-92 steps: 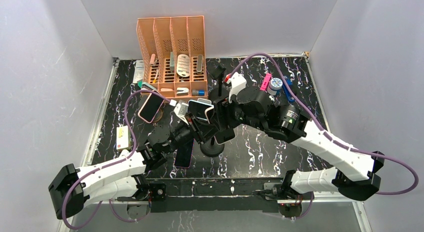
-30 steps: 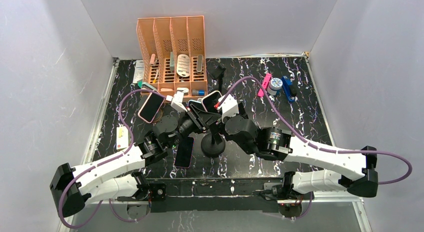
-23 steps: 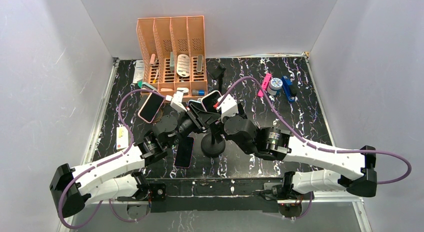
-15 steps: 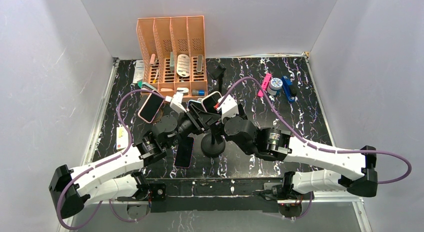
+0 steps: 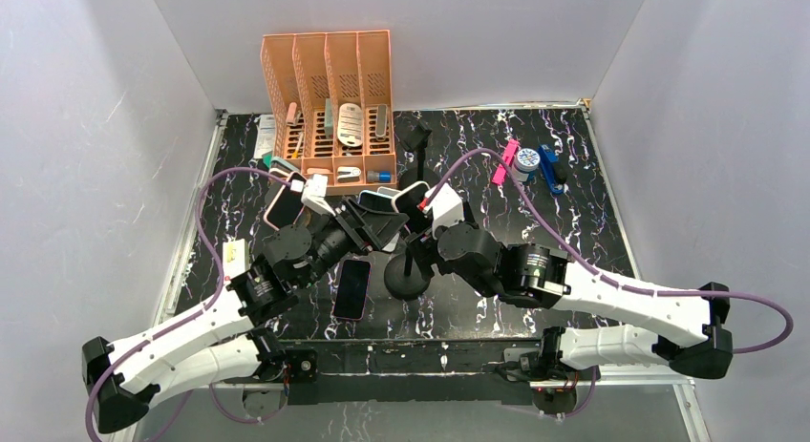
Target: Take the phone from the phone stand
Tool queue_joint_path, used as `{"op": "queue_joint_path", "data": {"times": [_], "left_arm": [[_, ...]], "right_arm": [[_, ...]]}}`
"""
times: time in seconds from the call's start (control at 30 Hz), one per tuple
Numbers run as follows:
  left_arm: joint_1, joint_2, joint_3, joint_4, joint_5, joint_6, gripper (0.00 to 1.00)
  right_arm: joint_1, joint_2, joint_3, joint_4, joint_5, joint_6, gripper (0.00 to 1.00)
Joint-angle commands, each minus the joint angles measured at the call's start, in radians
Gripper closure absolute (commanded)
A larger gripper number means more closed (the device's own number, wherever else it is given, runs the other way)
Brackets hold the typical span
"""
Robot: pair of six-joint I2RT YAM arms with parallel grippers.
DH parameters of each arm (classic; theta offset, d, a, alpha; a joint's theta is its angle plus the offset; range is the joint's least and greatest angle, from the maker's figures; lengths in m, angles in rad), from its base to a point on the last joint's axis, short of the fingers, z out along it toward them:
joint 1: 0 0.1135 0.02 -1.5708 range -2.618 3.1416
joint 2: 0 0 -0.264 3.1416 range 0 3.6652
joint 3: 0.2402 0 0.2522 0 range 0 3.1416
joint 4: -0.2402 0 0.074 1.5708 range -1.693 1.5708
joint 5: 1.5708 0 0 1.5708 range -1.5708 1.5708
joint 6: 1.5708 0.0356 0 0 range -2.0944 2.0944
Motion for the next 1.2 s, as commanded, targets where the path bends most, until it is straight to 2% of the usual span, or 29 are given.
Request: {"op": "queue_joint_path", "data": {"times": [0.0,0.13,0.2,0.43,0.53,0.6,0.7,0.73,0.77,0.8,0.87,0.93,0.97,1.0,1.03,1.17], "left_arm": [[-0.001,-0.005,-0.007,0.042,0.012,0.117,0.31],[-0.001,0.048,0.031,0.021,0.087,0.169,0.33],[-0.001,0.074,0.046,0.010,0.120,0.190,0.37],[-0.001,0.077,0.019,0.059,0.145,0.207,0.61],[-0.001,0.074,0.011,0.071,0.142,0.207,0.67],[-0.001,0.080,0.010,0.083,0.148,0.209,0.76],[-0.001,0.095,0.010,0.094,0.155,0.202,0.96],[0.000,0.101,0.009,0.096,0.154,0.197,1.00],[-0.001,0.106,0.008,0.099,0.150,0.187,1.00],[0.000,0.111,0.007,0.103,0.144,0.174,1.00],[0.000,0.115,0.002,0.109,0.130,0.145,1.00],[0.000,0.121,0.003,0.099,0.113,0.111,1.00],[0.000,0.122,0.006,0.091,0.104,0.096,1.00],[0.000,0.124,0.009,0.080,0.098,0.083,1.00],[0.000,0.125,0.011,0.071,0.094,0.071,1.00],[0.000,0.129,0.027,0.021,0.079,0.035,1.00]], "right_arm": [[0.006,-0.030,0.030,-0.002,-0.082,0.073,0.99],[0.006,-0.030,0.037,-0.014,-0.091,0.080,0.99],[0.006,-0.033,0.041,-0.016,-0.094,0.086,0.99],[0.004,-0.049,0.037,-0.020,-0.098,0.099,0.99],[0.005,-0.057,0.031,-0.018,-0.100,0.101,0.99],[0.006,-0.059,0.029,-0.019,-0.102,0.102,0.99],[0.005,-0.066,0.025,-0.021,-0.108,0.101,0.99],[0.005,-0.071,0.020,-0.018,-0.109,0.101,0.99],[0.006,-0.076,0.014,-0.007,-0.111,0.098,0.99],[0.005,-0.085,0.003,0.008,-0.115,0.093,0.95],[0.006,-0.098,-0.018,0.042,-0.126,0.069,0.56],[0.005,-0.109,-0.038,0.068,-0.115,0.057,0.29],[0.006,-0.117,-0.055,0.085,-0.106,0.050,0.21],[0.005,-0.123,-0.070,0.107,-0.091,0.041,0.09],[0.005,-0.137,-0.088,0.136,-0.075,0.031,0.02],[0.005,-0.188,-0.166,0.273,-0.038,-0.034,0.01]]}}
